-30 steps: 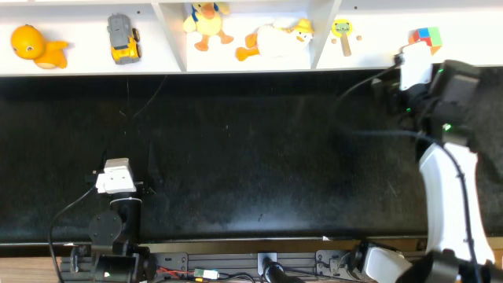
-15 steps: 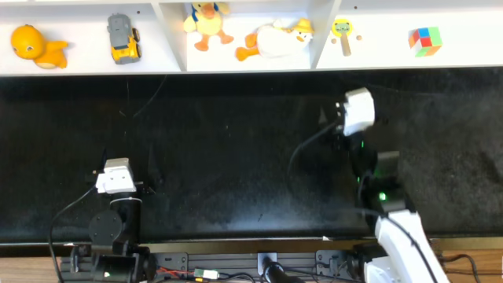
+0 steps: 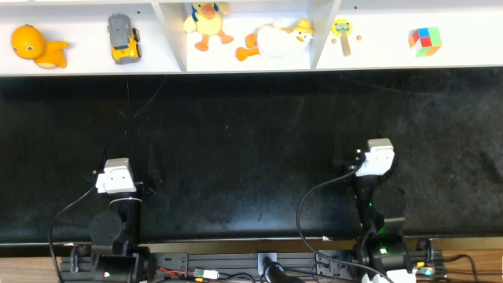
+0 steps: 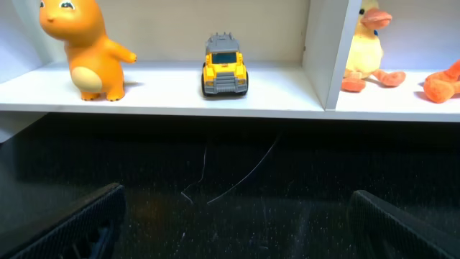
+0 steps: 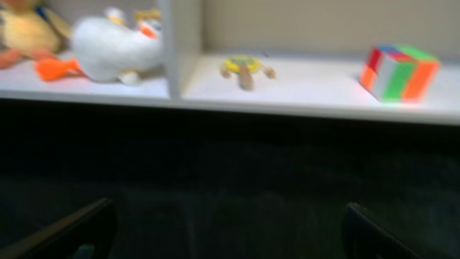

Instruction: Store Toys

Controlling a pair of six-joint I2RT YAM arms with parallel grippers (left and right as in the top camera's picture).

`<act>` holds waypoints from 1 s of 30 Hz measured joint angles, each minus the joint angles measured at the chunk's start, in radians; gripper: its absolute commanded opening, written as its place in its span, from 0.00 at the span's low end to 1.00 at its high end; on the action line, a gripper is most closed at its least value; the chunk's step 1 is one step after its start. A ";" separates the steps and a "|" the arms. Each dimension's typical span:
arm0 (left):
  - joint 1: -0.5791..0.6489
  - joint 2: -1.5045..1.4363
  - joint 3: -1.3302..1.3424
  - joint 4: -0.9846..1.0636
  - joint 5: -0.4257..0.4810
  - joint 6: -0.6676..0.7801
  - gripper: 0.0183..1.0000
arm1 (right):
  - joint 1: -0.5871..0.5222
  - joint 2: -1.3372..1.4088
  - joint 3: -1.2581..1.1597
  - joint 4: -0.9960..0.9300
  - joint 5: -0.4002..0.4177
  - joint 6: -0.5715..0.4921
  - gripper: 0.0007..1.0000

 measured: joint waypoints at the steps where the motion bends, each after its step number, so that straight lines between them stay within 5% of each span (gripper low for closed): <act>1: 0.000 0.000 0.000 0.000 0.000 0.000 1.00 | -0.029 -0.021 -0.021 -0.011 -0.014 0.010 1.00; 11: 0.000 0.000 0.000 0.000 0.000 0.000 1.00 | -0.109 -0.174 -0.031 -0.177 -0.155 0.039 0.99; 30: 0.000 0.000 0.000 0.000 0.000 0.000 1.00 | -0.124 -0.387 -0.031 -0.175 -0.173 0.044 1.00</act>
